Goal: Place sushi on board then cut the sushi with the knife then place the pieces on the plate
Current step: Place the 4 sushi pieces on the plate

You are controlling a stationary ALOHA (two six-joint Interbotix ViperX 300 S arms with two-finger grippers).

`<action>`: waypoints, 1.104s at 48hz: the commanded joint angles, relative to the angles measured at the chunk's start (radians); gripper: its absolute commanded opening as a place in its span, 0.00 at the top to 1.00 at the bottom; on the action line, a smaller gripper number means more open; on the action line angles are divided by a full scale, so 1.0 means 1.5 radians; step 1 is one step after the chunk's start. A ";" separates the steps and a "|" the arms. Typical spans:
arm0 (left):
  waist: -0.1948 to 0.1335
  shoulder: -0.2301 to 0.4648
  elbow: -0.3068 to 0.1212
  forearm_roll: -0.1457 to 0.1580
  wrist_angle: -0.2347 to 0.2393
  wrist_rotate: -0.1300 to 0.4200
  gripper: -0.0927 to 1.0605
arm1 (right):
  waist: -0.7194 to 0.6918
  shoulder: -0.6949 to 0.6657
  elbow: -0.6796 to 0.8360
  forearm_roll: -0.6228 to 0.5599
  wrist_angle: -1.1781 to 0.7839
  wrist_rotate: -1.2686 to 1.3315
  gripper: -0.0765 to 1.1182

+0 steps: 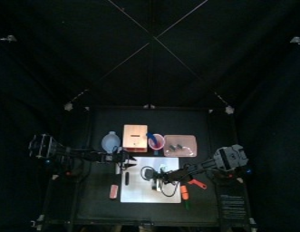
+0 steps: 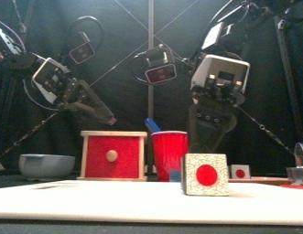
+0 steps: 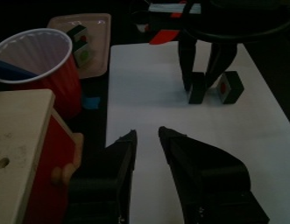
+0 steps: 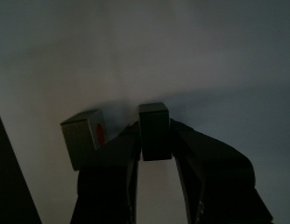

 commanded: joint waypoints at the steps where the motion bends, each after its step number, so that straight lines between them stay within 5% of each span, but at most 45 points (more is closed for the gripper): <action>1: 0.001 -0.003 -0.009 0.002 -0.004 0.000 0.31 | -0.033 -0.087 0.022 -0.005 0.021 0.005 0.48; 23: 0.002 -0.003 -0.011 0.002 -0.004 0.000 0.31 | -0.294 -0.355 0.201 -0.061 0.124 0.006 0.48; 43: 0.002 -0.003 -0.012 0.002 -0.003 0.000 0.31 | -0.456 -0.341 0.336 -0.055 -0.040 0.006 0.47; 53: 0.002 -0.003 -0.013 0.002 -0.003 0.000 0.31 | -0.501 -0.319 0.360 -0.050 -0.107 0.003 0.35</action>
